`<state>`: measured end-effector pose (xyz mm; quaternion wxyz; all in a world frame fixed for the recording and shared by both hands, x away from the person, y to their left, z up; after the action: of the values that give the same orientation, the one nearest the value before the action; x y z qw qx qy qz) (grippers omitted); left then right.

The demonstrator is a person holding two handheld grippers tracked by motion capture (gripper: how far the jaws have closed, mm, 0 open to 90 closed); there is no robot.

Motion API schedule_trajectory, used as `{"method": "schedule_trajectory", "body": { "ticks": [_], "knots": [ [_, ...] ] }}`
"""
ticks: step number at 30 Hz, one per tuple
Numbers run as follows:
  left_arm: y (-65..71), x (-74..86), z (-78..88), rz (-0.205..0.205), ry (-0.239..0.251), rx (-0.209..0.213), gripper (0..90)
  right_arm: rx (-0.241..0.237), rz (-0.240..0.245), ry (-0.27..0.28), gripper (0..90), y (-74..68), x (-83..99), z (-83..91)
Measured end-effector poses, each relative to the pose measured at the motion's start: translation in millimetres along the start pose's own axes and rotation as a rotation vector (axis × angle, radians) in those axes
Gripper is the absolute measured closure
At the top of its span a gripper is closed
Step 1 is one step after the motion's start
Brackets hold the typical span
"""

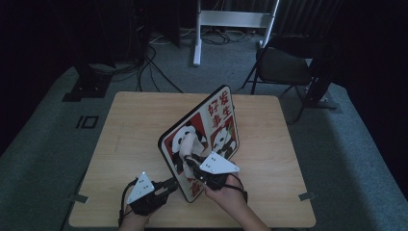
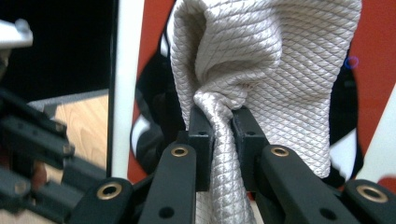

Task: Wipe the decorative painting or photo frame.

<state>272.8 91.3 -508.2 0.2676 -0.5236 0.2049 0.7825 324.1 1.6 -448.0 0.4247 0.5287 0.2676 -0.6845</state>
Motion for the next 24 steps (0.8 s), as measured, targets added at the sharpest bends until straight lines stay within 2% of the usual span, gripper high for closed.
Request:
{"method": "schedule_trajectory", "body": {
  "ticks": [7,9,13,20,23,24],
  "knots": [
    [1.0,0.9,-0.1,-0.008,-0.006,0.001,76.6,0.006,-0.016,-0.031,80.7,-3.8,25.9,1.8],
    [0.7,0.8,-0.2,-0.010,-0.007,0.000,76.6,0.007,-0.037,-0.050,80.7,-6.9,43.9,1.8],
    [0.5,0.6,-0.4,-0.008,-0.006,-0.002,76.6,0.010,-0.062,-0.074,80.7,-7.6,65.1,2.2],
    [0.6,0.5,-0.7,-0.007,-0.006,-0.002,76.6,0.019,-0.091,-0.105,80.7,-8.9,87.3,2.9],
    [0.7,0.5,-0.7,-0.006,-0.006,-0.001,76.6,0.019,-0.091,-0.108,80.8,-8.8,89.4,2.9],
    [0.8,0.4,-0.7,-0.008,-0.006,-0.001,76.6,0.020,-0.105,-0.128,80.9,-9.1,99.5,3.5]
  ]
}}
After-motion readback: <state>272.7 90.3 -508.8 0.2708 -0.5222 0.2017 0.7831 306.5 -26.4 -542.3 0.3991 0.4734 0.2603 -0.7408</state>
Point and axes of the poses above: each handheld gripper's, and its own axes: z roughly backward along the jaws, x roughly out of its underside, y roughly to its right, the point moved 10 cm from there along -z, roughly forward along the jaws, and after that the axes turned 10 degrees about -x, right-handed, at the moved point
